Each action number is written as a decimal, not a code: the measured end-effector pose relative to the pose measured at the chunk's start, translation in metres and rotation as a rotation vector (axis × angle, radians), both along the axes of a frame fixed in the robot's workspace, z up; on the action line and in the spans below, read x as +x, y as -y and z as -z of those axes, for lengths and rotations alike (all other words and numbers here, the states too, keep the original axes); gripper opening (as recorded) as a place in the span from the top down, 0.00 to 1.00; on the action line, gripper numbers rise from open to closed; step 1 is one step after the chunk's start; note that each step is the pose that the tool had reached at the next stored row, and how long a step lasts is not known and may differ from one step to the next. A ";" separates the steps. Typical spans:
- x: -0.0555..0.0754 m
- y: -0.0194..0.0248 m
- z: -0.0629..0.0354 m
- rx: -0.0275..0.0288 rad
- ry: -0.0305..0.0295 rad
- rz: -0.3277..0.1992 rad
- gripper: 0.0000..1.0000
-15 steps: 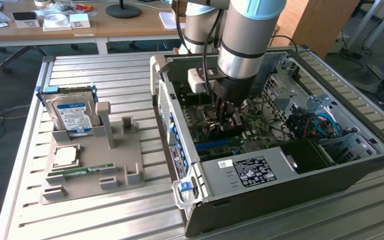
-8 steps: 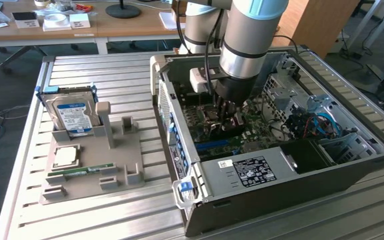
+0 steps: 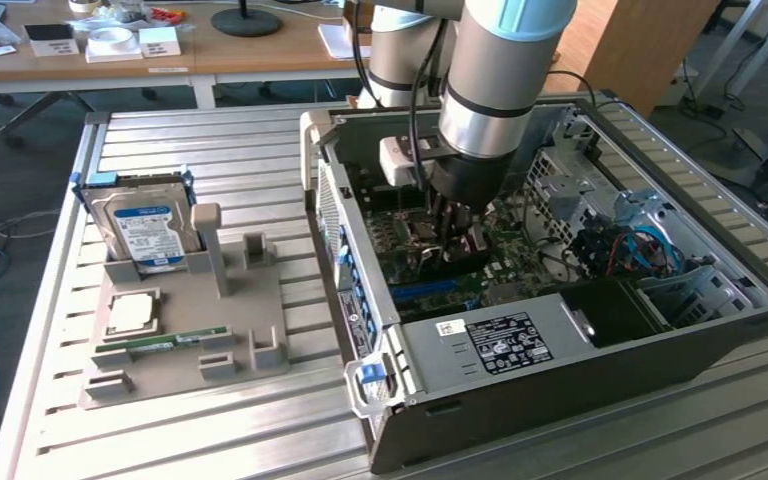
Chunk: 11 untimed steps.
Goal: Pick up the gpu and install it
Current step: 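Insert the gpu into the slot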
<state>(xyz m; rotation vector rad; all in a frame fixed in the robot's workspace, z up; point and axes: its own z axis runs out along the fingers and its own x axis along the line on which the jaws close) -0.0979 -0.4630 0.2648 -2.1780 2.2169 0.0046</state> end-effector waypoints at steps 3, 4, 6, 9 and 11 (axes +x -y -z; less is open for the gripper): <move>0.000 0.0000 0.0006 0.0003 0.0002 0.000 0.73; 0.000 0.0000 0.0012 0.0004 0.0002 0.000 0.73; 0.000 0.0000 0.0020 0.0001 0.0001 0.000 0.73; 0.000 0.0000 0.0036 0.0001 0.0001 0.000 0.73; 0.000 0.0000 0.0046 0.0001 0.0001 0.000 0.73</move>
